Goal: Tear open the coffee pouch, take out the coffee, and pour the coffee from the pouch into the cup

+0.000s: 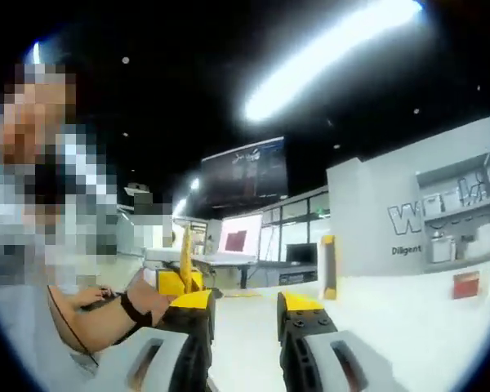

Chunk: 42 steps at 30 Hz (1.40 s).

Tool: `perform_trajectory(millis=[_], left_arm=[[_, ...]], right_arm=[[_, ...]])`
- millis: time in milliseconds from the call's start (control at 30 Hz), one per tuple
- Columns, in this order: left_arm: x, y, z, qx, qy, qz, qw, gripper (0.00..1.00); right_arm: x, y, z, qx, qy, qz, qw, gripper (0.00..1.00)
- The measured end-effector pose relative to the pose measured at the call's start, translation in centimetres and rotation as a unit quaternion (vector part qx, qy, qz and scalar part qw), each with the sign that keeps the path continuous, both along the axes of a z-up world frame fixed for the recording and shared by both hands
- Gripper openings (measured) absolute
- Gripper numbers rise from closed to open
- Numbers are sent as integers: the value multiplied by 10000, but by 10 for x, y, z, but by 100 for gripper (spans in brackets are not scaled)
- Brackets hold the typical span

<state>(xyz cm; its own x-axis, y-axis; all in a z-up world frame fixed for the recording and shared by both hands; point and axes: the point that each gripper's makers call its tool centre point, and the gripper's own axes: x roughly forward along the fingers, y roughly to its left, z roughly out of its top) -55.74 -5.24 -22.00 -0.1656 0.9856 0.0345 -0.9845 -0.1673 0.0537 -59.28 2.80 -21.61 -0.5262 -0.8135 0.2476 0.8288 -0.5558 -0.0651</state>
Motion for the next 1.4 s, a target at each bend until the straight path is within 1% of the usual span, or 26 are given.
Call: perform_trajectory(millis=[33,67,100,200,300,400,467,567,600,700,767,867,933,1067,1100,1133,1200,1267,1300,1333,1400], left_arm=[[0,0,0,1,4,6,10000,10],[0,-1,1,22,17,18,10000,10],[1,-1,2,33,10,13,10000,10],[2,-1,4,45,22,-1,10000,10],[3,-1,4,2,79,47,10000,10],[3,-1,4,-32,101,66,9999,10],[5,-1,5,-7,99,28,9999,10],[9,-3,9,93,53,-74,9999,10],[10,-3,10,100,53,-80,9999,10],[10,-5,10,74,93,-33,9999,10],[10,-6,11,88,112,-8,9999,10],[10,-6,13,109,112,-18,9999,10],[10,-7,13,94,117,-13,9999,10],[10,-7,13,91,113,-4,9999,10],[10,-7,13,95,115,-7,9999,10],[12,-7,13,95,122,-23,9999,10],[13,-7,14,101,134,-39,9999,10],[14,-7,14,106,121,-55,9999,10],[13,-7,13,102,111,-51,9999,10],[12,-6,12,86,97,-47,9999,10],[12,-4,11,68,91,-57,9999,10]], right_arm=[[-7,10,-2,-47,6,-194,9998,31],[-10,14,-3,-43,8,-295,9996,31],[-18,24,-7,-19,3,-509,9987,32],[-33,43,-14,-17,-36,-890,9960,34],[-44,58,-20,-147,-170,-1032,9944,36],[-52,69,-28,-154,-263,-1206,9922,36],[-57,78,-32,-109,-240,-1396,9899,36],[-67,94,-30,75,-2,-1877,9822,34],[-68,96,-29,87,26,-1994,9799,34],[-72,101,-20,-25,144,-2140,9767,35],[-73,102,-10,-64,300,-2139,9764,36],[-79,103,-3,-93,332,-2160,9758,38],[-83,104,-4,-80,261,-2197,9752,38],[-92,108,-14,50,147,-2439,9697,38],[-99,116,-16,65,67,-2505,9681,38],[-105,126,-16,75,78,-2590,9658,38],[-109,136,-15,57,119,-2775,9606,38],[-118,155,-13,46,199,-2979,9544,40],[-121,160,-12,38,218,-3006,9535,43],[-124,164,-12,26,202,-3000,9537,48],[-135,173,-17,13,-13,-2981,9545,55]])
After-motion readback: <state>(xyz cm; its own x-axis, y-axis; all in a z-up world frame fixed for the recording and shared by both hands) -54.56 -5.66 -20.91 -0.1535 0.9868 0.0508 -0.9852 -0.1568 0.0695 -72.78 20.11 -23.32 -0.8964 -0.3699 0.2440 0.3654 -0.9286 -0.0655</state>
